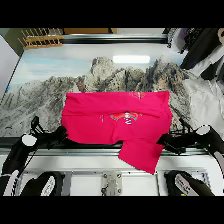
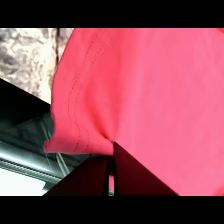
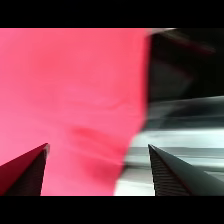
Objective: Fold the clothes and pants, and hang the long-sleeved shirts on hangers.
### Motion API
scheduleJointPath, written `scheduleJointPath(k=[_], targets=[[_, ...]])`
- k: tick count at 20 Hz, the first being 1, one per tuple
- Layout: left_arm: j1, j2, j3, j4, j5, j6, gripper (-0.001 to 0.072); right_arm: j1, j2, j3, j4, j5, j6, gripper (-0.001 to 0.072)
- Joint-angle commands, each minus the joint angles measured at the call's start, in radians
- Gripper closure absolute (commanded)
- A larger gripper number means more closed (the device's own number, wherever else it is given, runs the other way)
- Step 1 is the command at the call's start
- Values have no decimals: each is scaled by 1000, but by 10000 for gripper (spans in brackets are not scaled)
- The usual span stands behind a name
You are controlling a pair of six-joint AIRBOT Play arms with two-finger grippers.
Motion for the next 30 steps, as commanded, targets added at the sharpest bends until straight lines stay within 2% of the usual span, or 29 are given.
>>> scheduleJointPath(k=[1,5,9,11,17,20,23,30], targets=[[0,-36,0,-2,-1,0,700,103,-38,-6,34,-50,4,39],[0,-43,0,-1,0,0,700,159,-48,-6,39,-47,26,50],[0,-43,0,0,-3,0,700,158,-41,-2,35,28,-5,551],[0,-42,11,14,-27,3,700,158,-17,19,6,51,-2,702],[-2,-14,125,107,-259,43,700,158,117,154,-167,195,50,703],[-2,86,164,106,-313,42,701,158,145,258,-205,254,68,703],[-2,105,240,106,-328,42,701,158,129,375,-206,229,86,704],[-33,-252,515,98,-225,109,700,159,-81,625,-203,79,93,704]])
